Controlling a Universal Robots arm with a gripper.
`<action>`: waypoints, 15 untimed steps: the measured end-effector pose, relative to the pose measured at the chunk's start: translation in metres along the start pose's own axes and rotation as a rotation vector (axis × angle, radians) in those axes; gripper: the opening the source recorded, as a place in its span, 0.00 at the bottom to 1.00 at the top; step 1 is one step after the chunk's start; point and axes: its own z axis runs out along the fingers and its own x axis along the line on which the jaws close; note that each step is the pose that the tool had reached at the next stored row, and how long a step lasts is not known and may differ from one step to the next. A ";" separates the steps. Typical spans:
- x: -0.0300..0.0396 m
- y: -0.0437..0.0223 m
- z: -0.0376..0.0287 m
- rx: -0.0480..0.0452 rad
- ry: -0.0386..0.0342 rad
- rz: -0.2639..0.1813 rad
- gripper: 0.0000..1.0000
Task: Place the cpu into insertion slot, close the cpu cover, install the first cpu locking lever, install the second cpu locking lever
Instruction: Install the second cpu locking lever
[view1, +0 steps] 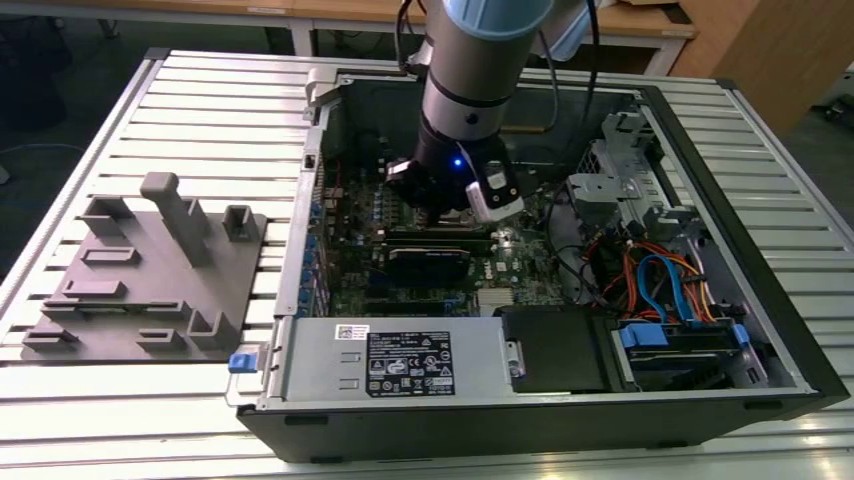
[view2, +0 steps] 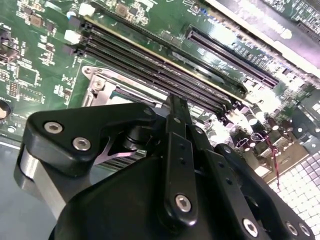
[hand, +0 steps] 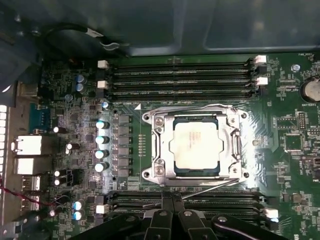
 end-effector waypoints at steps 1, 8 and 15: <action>0.0009 -0.0008 0.0004 -0.0048 0.0002 0.000 0.10; 0.0069 -0.0067 0.0057 -0.0333 0.0012 -0.003 0.10; 0.0082 -0.0095 0.0080 -0.0644 0.0022 -0.004 0.10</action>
